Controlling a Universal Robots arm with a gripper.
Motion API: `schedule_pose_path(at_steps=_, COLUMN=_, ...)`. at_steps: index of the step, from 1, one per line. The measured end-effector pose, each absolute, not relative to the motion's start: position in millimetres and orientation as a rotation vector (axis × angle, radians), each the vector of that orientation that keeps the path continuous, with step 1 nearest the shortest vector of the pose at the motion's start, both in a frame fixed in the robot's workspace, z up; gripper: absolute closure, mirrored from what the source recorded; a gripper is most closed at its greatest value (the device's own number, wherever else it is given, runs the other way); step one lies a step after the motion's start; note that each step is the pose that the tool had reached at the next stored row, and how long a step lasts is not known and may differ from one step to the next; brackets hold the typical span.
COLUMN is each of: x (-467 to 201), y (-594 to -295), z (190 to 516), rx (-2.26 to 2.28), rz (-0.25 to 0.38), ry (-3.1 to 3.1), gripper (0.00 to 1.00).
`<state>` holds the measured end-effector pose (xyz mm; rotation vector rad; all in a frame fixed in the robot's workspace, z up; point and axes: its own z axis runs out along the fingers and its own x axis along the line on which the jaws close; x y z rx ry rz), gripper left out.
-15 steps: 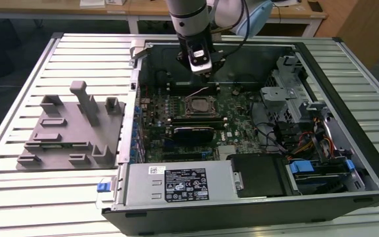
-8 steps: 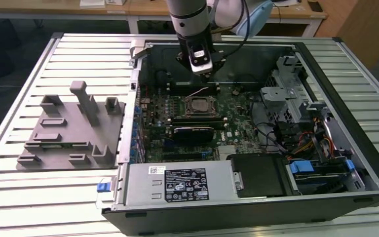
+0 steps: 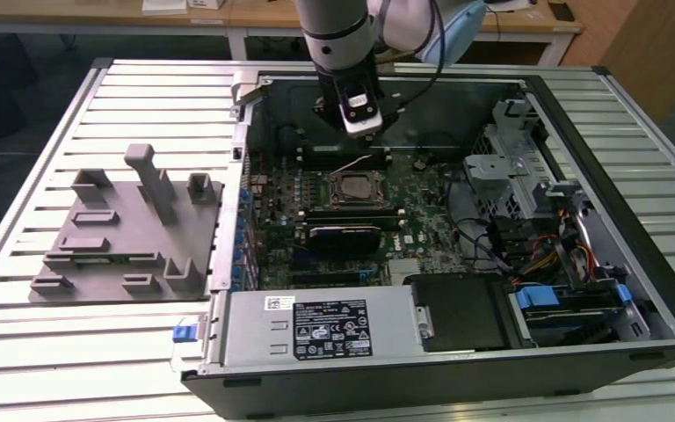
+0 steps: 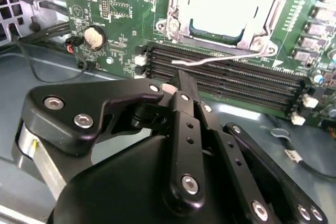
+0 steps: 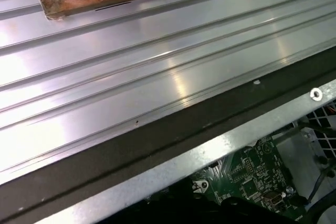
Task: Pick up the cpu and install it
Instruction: 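Install the first cpu locking lever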
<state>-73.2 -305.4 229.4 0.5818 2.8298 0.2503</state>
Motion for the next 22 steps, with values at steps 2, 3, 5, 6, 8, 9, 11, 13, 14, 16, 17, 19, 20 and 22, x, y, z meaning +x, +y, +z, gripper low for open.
schedule_pose_path(at_steps=2, x=-73, y=-307, z=227, rx=0.573, rz=0.251, ry=2.832, gripper=0.89)
schedule_pose_path(at_steps=3, x=-73, y=-308, z=226, rx=0.569, rz=0.252, ry=2.833, gripper=0.89)
schedule_pose_path(at_steps=5, x=-73, y=-309, z=224, rx=0.563, rz=0.253, ry=2.835, gripper=0.89)
schedule_pose_path(at_steps=6, x=-73, y=-310, z=222, rx=0.56, rz=0.253, ry=2.835, gripper=0.89)
schedule_pose_path(at_steps=8, x=-74, y=-311, z=220, rx=0.556, rz=0.253, ry=2.837, gripper=0.89)
schedule_pose_path(at_steps=9, x=-74, y=-312, z=219, rx=0.554, rz=0.254, ry=2.837, gripper=0.89)
schedule_pose_path(at_steps=11, x=-74, y=-312, z=216, rx=0.551, rz=0.254, ry=2.838, gripper=0.89)
schedule_pose_path(at_steps=13, x=-74, y=-312, z=214, rx=0.55, rz=0.254, ry=2.838, gripper=0.89)
schedule_pose_path(at_steps=14, x=-74, y=-312, z=213, rx=0.549, rz=0.254, ry=2.838, gripper=0.89)
schedule_pose_path(at_steps=16, x=-74, y=-312, z=211, rx=0.549, rz=0.254, ry=2.838, gripper=0.89)
schedule_pose_path(at_steps=17, x=-74, y=-312, z=210, rx=0.548, rz=0.254, ry=2.838, gripper=0.89)
schedule_pose_path(at_steps=19, x=-74, y=-312, z=208, rx=0.548, rz=0.254, ry=2.838, gripper=0.89)
schedule_pose_path(at_steps=20, x=-74, y=-312, z=207, rx=0.548, rz=0.254, ry=2.838, gripper=0.89)
schedule_pose_path(at_steps=22, x=-74, y=-312, z=205, rx=0.547, rz=0.254, ry=2.839, gripper=0.89)
